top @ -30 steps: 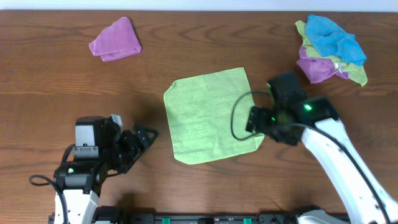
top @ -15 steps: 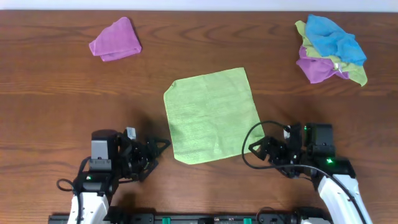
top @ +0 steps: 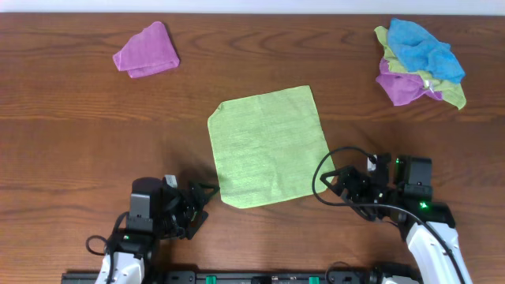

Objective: Fold the cloth
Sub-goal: 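Move both grippers to the near corners of the green cloth, then grasp the near-left and near-right corners with left and right grippers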

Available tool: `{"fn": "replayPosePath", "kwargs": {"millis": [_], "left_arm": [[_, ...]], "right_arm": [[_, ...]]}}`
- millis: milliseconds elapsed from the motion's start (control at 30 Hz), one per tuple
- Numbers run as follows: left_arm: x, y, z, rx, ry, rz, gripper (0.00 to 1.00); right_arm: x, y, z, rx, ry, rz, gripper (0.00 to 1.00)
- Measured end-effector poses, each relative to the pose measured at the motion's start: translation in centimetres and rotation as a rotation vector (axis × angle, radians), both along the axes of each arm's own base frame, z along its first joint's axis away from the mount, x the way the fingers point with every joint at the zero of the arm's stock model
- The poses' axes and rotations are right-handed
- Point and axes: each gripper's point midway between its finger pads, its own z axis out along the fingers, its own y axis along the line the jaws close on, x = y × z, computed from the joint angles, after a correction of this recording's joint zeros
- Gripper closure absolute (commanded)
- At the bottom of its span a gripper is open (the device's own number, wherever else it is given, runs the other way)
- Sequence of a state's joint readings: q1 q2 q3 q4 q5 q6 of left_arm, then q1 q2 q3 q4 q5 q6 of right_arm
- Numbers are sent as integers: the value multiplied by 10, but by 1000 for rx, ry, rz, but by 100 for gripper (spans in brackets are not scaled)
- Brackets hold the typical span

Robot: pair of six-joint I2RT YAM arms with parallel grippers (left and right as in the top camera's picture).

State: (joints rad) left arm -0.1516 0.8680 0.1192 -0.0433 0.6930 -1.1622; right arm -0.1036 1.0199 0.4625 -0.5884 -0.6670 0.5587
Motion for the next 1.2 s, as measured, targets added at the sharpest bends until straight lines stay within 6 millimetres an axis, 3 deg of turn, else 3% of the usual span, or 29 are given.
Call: {"fn": "replayPosePath", "kwargs": {"millis": [400,800,933,1033,1200], "left_arm": [[8,-4,-1,2,-16,45,2],[30,-36,0,-51,-82,-24,0],[32,-44,-4,-70,-70,-40,24],[30,-46,-12,-68,-37,-44,34],[29,-46,-14,-66,-26,-44,31]], "right_arm": [[5,1,3,16,-8,-18,7],[6,1,4,17,-12,-20,7],[6,1,4,17,-12,-20,7],[6,0,4,17,-13,-20,6],[6,0,4,16,-13,-20,6]]}}
